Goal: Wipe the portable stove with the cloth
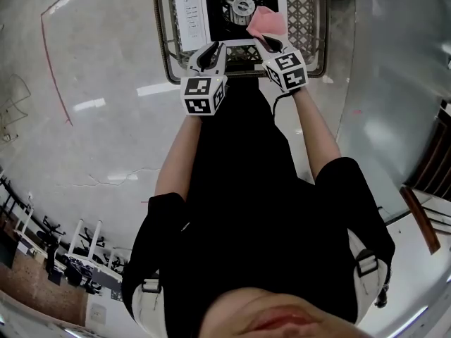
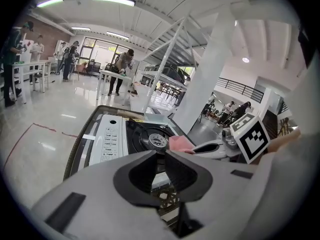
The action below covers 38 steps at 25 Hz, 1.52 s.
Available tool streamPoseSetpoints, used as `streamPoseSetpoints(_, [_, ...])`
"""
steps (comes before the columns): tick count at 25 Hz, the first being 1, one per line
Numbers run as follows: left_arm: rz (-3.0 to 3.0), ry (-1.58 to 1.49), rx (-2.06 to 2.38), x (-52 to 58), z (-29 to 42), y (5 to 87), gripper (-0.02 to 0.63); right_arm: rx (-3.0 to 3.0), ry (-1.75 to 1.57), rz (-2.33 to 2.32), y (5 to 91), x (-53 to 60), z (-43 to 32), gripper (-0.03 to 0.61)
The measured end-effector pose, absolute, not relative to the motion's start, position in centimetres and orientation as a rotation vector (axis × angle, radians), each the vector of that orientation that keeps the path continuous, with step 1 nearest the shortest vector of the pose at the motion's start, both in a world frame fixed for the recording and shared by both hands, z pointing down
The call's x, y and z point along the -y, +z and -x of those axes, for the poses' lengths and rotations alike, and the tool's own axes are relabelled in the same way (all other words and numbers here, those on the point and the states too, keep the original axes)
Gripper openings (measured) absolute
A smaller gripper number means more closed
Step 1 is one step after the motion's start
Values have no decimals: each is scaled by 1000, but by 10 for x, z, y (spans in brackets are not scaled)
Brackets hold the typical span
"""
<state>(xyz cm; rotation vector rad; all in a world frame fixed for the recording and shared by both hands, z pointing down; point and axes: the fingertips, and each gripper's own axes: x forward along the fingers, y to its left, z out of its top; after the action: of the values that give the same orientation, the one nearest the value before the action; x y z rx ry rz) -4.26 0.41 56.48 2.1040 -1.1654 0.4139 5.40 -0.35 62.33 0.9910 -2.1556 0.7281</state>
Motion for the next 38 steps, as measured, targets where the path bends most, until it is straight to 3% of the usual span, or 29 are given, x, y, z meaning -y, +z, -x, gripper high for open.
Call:
streamPoseSetpoints(9, [-2158, 412, 1152, -25, 66, 551, 46, 2124, 711, -1025, 628, -23, -35, 31])
streamPoseSetpoints(15, [-2177, 354, 1173, -24, 84, 530, 46, 2164, 605, -1121, 586, -9, -24, 31])
streamPoseSetpoints(28, [-2091, 333, 1292, 51, 78, 528, 46, 2403, 199, -1241, 462, 156, -27, 29])
streamPoseSetpoints(35, [-1990, 389, 1408, 92, 92, 543, 46, 2291, -75, -986, 528, 222, -5, 29])
streamPoseSetpoints(38, [-1947, 400, 1444, 89, 101, 550, 46, 2250, 4, -835, 578, 212, 7, 29])
